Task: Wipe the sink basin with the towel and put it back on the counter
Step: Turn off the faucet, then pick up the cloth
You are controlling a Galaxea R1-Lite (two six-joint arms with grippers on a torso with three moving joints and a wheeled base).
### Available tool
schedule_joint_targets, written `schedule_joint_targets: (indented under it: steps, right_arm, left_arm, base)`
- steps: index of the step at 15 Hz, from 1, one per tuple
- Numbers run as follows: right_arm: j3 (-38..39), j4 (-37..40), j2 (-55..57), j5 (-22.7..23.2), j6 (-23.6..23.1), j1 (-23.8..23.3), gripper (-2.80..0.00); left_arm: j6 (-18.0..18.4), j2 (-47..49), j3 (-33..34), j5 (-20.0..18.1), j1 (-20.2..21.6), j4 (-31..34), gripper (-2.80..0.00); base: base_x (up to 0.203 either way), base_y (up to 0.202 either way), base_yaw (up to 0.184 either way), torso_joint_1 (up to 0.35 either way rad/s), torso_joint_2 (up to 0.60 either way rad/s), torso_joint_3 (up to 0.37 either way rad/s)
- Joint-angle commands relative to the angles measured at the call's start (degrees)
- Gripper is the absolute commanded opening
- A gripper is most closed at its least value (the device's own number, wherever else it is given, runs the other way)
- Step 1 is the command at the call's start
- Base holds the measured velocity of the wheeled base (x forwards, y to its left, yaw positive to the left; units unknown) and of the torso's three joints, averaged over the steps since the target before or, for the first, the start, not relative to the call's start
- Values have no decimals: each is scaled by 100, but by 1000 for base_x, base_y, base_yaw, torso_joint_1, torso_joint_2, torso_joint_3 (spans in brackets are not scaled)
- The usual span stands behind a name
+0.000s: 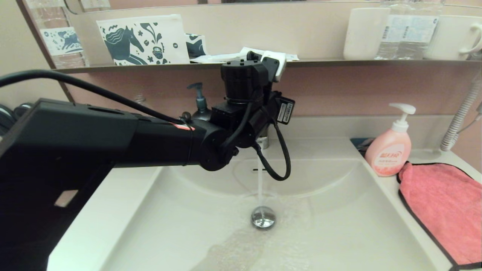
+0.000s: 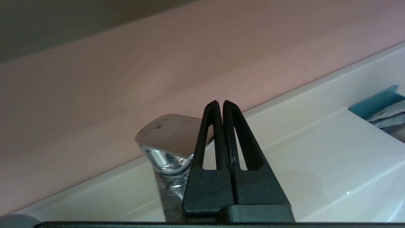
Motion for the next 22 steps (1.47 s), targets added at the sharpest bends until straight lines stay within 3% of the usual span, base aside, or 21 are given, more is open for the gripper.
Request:
schedule_joint_targets:
  steps: [1,7,14,18,22]
  right_arm:
    - [-2,4,4,3,-3,0,-280]
    - [2,4,4,3,-3,0,-280]
    - [2,4,4,3,-3,0,-280]
    - [0,4,4,3,-3,0,-280]
    - [0,2,4,3,-3,0,-280]
  left_arm:
    - [5,104,-32,-2,50,6,-280]
    - [-28,60,-1,-80,99,115,-280]
    - [-110,-58,731,-71,99,-259,-280]
    - [-101,-480,937,-54,99,-230,-280]
    - [-123,-1327,1597,-11,98,-267,-280]
  base:
    - [0,0,0,0,0,0]
    - [0,0,0,0,0,0]
    - [0,0,0,0,0,0]
    - [0,0,0,0,0,0]
    - [0,0,0,0,0,0]
